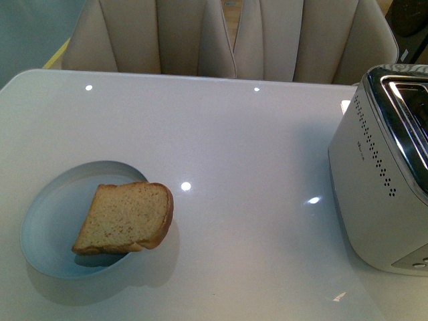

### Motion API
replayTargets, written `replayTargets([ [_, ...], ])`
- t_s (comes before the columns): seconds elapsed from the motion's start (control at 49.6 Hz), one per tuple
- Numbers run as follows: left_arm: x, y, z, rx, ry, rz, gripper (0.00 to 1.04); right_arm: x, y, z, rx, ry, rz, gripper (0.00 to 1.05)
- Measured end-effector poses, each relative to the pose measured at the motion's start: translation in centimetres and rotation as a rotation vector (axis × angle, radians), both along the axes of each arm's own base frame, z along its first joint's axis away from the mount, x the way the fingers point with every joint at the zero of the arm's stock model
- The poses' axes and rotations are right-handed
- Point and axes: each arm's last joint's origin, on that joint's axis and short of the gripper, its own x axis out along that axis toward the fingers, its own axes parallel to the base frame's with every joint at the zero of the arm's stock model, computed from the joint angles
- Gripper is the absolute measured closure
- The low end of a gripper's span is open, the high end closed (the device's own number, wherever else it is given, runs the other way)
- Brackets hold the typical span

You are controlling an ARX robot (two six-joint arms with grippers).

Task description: Left arm holds plate, right arm toasts bread

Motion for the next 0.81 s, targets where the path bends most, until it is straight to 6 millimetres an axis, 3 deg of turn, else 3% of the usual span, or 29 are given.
replayTargets([
  [0.807,0.0,0.0,0.0,0.0,0.0,0.0,0.07,0.0,0.0,0.0,0.0,0.0,0.0,0.09],
])
